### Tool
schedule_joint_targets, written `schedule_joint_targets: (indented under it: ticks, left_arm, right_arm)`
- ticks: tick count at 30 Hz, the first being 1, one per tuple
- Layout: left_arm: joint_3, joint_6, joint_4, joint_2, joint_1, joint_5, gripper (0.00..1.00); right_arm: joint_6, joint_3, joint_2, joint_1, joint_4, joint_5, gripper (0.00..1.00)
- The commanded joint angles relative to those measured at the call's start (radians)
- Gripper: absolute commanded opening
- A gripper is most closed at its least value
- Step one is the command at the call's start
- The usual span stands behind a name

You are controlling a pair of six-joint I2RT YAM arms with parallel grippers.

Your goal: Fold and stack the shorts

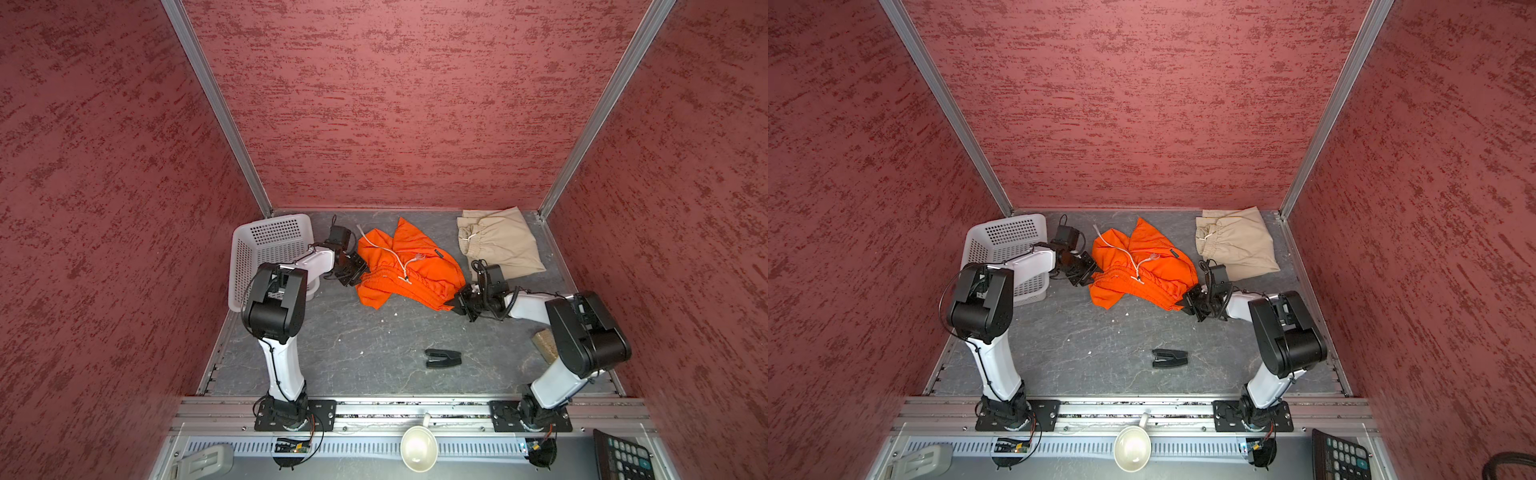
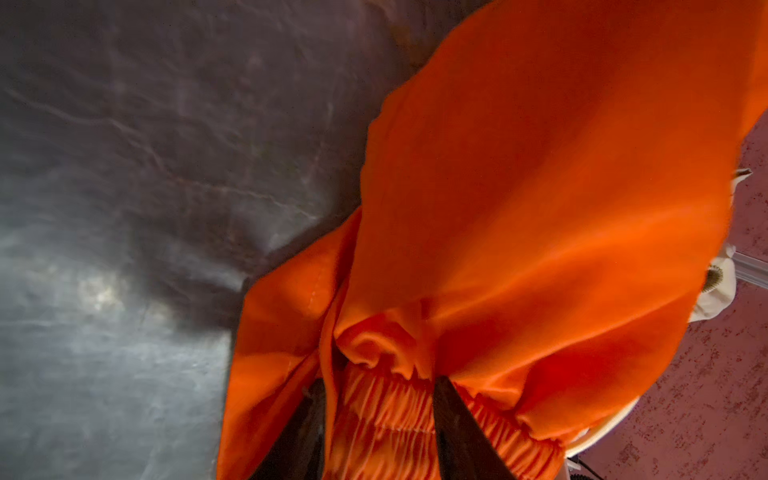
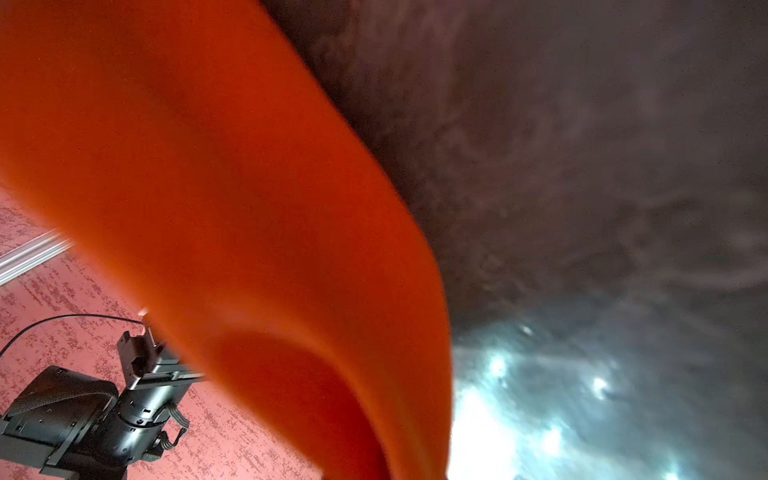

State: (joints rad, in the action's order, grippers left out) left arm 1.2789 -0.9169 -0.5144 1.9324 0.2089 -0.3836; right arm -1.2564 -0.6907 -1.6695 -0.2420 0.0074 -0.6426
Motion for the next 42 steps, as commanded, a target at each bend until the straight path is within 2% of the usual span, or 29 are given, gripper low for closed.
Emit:
schedule_joint_targets:
  ticks: [1,3,6,11,15,19,23,25,28,30,34,37,40,42]
  left_arm:
    - [0.002,0.012,0.011,0.008,0.003,0.009,0.3]
    - [0.019,0.033,-0.011,-0.014,-0.004,0.029,0.19]
    - [0.049,0.075,-0.062,-0.058,-0.025,0.063,0.1]
    - [0.121,0.171,-0.155,-0.116,-0.07,0.105,0.06]
    - [0.176,0.232,-0.213,-0.147,-0.086,0.116,0.06]
    - [0.199,0.256,-0.236,-0.174,-0.082,0.111,0.11]
    - [0.137,0.263,-0.226,-0.168,-0.059,0.118,0.13]
    - [0.085,0.263,-0.205,-0.152,-0.045,0.125,0.13]
    - [0.034,0.269,-0.198,-0.118,-0.017,0.157,0.16]
    - [0.016,0.273,-0.198,-0.106,-0.003,0.176,0.22]
    - [0.026,0.283,-0.233,-0.121,0.006,0.214,0.4]
    - [0.055,0.286,-0.276,-0.17,0.003,0.253,0.46]
    - [0.062,0.246,-0.282,-0.23,-0.002,0.225,0.46]
    - [0.028,0.182,-0.234,-0.263,-0.006,0.148,0.45]
  right_arm:
    - [0.005,0.008,0.027,0.003,-0.031,0.019,0.0]
    - [0.014,-0.005,0.053,0.006,-0.049,0.032,0.0]
    - [0.009,-0.021,0.102,0.028,-0.051,0.044,0.0]
    - [0.031,-0.079,0.198,0.075,-0.062,0.046,0.0]
    - [0.079,-0.162,0.211,0.085,-0.114,0.003,0.0]
    - [0.094,-0.203,0.211,0.085,-0.104,-0.059,0.0]
    - [0.029,-0.135,0.2,0.085,-0.037,-0.093,0.0]
    - [0.01,-0.089,0.185,0.084,-0.017,-0.086,0.0]
    - [0.043,-0.052,0.15,0.086,-0.051,-0.053,0.0]
    - [0.095,-0.054,0.117,0.087,-0.122,-0.022,0.0]
    - [0.166,-0.073,0.083,0.087,-0.206,0.015,0.0]
    - [0.186,-0.094,0.083,0.088,-0.242,0.036,0.0]
    - [0.19,-0.11,0.081,0.087,-0.255,0.041,0.0]
    - [0.19,-0.116,0.078,0.087,-0.254,0.04,0.0]
